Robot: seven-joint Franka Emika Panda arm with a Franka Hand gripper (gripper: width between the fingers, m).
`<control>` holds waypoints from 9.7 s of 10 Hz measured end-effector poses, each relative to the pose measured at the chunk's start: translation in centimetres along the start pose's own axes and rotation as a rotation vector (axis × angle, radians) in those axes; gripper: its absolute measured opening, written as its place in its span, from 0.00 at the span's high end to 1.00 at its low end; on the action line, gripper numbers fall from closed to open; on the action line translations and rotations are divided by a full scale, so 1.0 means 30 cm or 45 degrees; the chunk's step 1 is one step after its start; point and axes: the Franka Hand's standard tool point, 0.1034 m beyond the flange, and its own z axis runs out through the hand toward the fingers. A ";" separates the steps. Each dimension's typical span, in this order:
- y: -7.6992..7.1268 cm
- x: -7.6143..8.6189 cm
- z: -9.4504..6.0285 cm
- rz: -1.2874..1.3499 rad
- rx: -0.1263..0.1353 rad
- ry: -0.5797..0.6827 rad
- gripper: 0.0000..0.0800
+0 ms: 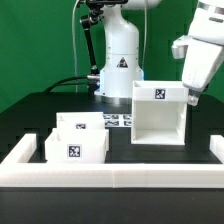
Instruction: Assemble drawer
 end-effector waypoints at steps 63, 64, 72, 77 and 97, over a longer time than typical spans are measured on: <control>0.172 0.054 -0.013 1.286 -0.043 0.465 0.95; 0.175 0.053 -0.013 1.290 -0.043 0.466 0.95; 0.220 0.088 -0.029 1.866 0.056 0.572 0.95; 0.283 0.081 -0.050 2.211 0.173 0.663 0.94; 0.409 0.133 -0.071 3.328 0.695 0.629 0.94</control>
Offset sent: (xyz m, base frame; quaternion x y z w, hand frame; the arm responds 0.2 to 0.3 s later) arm 0.0000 0.0000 0.0000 0.0000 0.0000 0.0000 1.0000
